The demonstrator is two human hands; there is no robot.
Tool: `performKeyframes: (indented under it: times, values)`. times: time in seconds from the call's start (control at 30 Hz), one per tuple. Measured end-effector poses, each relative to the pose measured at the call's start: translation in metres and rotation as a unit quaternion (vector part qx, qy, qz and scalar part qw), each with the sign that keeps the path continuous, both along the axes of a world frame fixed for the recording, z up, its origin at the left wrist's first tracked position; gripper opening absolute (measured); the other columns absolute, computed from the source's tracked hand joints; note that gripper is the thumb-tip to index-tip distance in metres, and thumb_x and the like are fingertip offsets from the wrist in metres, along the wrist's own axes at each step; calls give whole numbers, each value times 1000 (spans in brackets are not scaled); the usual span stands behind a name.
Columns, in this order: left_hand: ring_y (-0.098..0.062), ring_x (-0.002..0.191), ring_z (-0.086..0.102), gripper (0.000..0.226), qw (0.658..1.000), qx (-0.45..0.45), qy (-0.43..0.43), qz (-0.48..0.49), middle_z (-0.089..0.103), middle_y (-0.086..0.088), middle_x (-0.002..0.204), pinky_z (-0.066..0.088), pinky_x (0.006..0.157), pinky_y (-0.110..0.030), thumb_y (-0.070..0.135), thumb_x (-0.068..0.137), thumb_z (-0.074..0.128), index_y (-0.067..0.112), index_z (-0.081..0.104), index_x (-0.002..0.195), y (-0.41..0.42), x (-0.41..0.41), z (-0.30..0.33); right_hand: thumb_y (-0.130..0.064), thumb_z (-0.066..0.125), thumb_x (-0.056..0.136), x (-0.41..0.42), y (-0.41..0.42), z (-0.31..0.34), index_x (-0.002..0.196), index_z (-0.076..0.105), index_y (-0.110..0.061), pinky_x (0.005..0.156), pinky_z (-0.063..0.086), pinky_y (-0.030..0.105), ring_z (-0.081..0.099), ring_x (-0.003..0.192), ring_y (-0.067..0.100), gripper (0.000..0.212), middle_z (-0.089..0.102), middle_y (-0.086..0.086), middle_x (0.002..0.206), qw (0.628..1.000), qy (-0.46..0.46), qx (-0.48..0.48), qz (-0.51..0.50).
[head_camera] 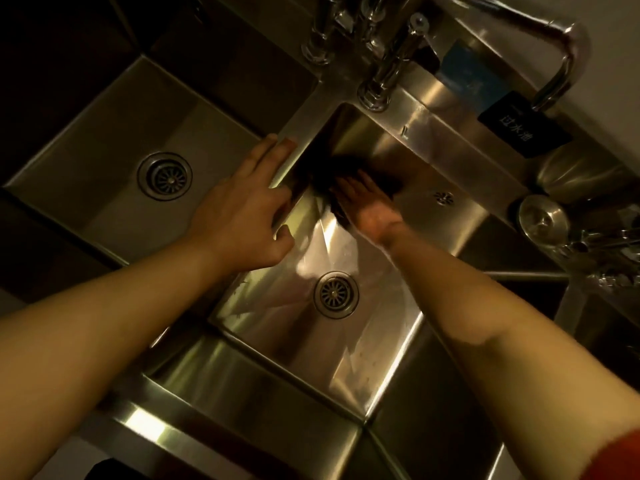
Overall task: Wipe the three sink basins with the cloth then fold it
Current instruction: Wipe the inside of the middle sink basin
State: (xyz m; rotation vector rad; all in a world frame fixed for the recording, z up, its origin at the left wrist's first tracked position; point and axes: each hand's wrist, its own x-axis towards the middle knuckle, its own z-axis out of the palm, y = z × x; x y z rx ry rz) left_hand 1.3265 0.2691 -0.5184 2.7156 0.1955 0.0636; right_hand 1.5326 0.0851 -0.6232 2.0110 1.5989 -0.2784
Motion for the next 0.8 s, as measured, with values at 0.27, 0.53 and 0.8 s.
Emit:
performKeyframes:
  times: [0.27, 0.53, 0.8]
  values:
    - [-24, 160, 13, 39, 1000, -14, -7, -7, 18, -2, 172, 52, 99, -58, 51, 74, 56, 18, 72, 86, 1, -1, 2, -15, 28, 107, -6, -5, -21, 159, 22, -6, 127, -4, 44, 17, 155, 29, 53, 23, 13, 167, 999, 10, -49, -22]
    - [-21, 161, 10, 39, 1000, -11, 11, 3, 15, 2, 173, 56, 90, -55, 54, 74, 56, 22, 72, 88, 0, -1, 6, -15, 17, 110, -3, -160, -14, 160, 11, 0, 127, -5, 43, 12, 156, 26, 53, 11, 13, 170, 967, -15, -232, -99]
    - [-23, 160, 12, 35, 1000, -11, 7, 3, 18, 0, 172, 57, 85, -54, 52, 74, 57, 21, 71, 85, -1, -1, 8, -12, 14, 111, -3, -195, -12, 160, 8, 1, 127, -3, 48, 8, 157, 29, 52, 7, 15, 170, 943, 1, -295, -156]
